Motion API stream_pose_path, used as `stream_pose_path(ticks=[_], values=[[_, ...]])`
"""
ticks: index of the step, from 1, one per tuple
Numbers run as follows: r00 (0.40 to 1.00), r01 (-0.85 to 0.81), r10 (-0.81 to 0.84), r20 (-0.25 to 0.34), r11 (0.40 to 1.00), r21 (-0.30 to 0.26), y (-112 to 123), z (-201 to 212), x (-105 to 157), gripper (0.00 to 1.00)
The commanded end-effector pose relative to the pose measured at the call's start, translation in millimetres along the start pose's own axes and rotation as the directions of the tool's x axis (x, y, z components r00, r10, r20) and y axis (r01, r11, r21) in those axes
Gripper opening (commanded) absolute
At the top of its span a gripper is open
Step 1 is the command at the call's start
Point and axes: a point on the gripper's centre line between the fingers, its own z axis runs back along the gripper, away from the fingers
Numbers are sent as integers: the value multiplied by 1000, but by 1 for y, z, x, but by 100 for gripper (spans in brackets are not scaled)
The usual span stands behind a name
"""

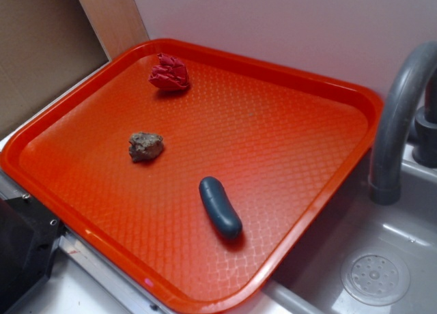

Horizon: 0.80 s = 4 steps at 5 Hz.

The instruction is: Grab the plastic pickle.

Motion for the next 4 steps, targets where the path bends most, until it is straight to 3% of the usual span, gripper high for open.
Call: stream_pose_path(ticks=[1,2,3,4], values=[[1000,0,0,0,1000,0,0,0,0,100],[978,-209,209,-5,978,20,-29,-14,6,100],[958,-287,287,-13,958,26,-47,-26,13,100],[896,-444,442,-44,896,-25,-87,-64,37,100]])
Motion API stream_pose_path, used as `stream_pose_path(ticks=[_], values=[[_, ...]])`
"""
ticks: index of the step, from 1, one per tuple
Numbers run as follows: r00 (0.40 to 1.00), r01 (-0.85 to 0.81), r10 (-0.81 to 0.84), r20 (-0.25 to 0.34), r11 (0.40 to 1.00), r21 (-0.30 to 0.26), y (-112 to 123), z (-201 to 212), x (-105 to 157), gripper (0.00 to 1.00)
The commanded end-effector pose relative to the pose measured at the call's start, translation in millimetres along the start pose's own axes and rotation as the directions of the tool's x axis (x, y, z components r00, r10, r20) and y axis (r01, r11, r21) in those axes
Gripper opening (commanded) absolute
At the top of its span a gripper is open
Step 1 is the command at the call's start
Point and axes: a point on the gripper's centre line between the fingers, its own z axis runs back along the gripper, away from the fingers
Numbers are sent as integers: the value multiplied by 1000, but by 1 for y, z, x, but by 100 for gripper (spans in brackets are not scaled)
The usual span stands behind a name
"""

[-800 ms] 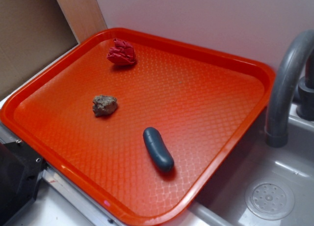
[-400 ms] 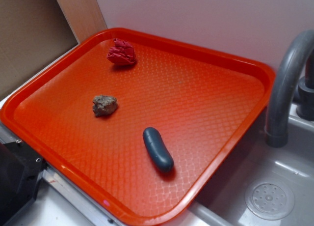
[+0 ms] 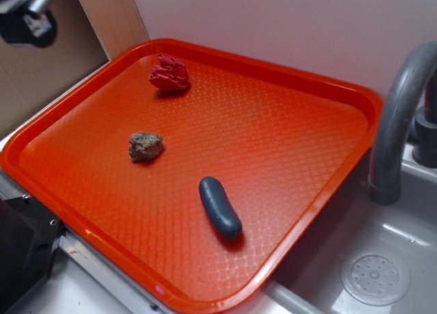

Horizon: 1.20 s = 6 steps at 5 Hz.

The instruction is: Grab the plastic pickle.

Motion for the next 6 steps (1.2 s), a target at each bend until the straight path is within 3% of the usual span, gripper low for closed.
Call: stream_pose_path(ticks=[1,2,3,5,6], values=[[970,-243,238,-53,960,-141,-71,-67,16,100],[965,-261,261,-24,950,-172,-99,-109,22,100],[965,-260,264,8,956,-134,-107,-137,19,100],[971,-238,238,-17,969,-61,-105,-173,11,100],[971,-237,236,-27,970,-51,-102,-191,6,100]])
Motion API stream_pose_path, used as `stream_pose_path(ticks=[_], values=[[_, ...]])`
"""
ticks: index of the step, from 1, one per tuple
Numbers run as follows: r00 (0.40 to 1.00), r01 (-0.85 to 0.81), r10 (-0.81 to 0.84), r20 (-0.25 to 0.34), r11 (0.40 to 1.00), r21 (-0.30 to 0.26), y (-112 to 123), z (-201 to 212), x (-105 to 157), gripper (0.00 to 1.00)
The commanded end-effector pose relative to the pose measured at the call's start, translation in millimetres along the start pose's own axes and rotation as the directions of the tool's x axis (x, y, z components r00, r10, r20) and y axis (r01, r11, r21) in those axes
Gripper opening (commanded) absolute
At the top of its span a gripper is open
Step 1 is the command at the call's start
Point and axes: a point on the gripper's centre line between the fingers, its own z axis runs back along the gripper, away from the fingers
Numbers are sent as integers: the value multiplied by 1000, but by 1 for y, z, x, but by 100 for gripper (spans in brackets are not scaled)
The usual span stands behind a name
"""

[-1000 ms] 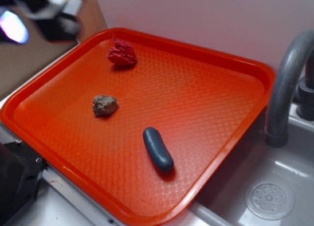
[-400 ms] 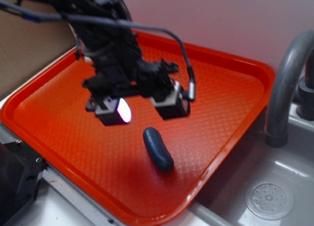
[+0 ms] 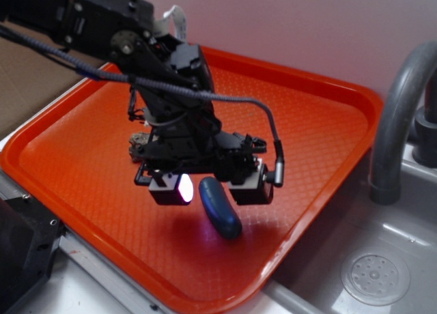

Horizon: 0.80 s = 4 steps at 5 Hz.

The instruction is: Grab the plastic pickle.

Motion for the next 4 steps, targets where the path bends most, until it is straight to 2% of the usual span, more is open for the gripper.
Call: stream_pose_path(ticks=[1,2,3,4], values=[[1000,14,-14,-2,1000,-3,0,-19,-2,100],[999,35,-35,-3,999,-10,-2,-26,-2,27],[999,32,-32,9,999,-13,0,-22,-2,0],[998,14,-18,58,997,72,2,-5,5,0]])
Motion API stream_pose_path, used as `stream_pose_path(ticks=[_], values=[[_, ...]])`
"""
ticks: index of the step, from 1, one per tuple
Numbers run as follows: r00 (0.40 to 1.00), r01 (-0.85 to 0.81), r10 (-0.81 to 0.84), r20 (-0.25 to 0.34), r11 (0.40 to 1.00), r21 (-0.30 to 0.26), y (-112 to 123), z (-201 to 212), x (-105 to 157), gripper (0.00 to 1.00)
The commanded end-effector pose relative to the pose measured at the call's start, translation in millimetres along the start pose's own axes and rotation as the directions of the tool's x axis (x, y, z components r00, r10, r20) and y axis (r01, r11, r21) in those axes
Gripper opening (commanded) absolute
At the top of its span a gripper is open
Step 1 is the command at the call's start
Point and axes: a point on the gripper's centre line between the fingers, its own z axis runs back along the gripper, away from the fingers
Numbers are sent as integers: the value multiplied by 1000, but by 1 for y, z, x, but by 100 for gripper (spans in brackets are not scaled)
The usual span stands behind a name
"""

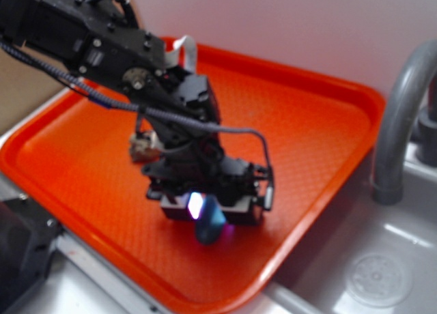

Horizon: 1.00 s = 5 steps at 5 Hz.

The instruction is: Grab the plastic pickle.

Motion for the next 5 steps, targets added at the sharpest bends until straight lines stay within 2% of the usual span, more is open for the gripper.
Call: stream_pose_path(ticks=[1,2,3,4,5], values=[[993,-105,94,76,984,144,7,62,27,0],[984,-137,121,130,982,130,26,114,58,0],[991,-29,16,135,995,97,37,156,83,0],[987,103,-106,119,994,31,48,188,97,0],[987,97,-95,129,995,-5,62,216,104,0]])
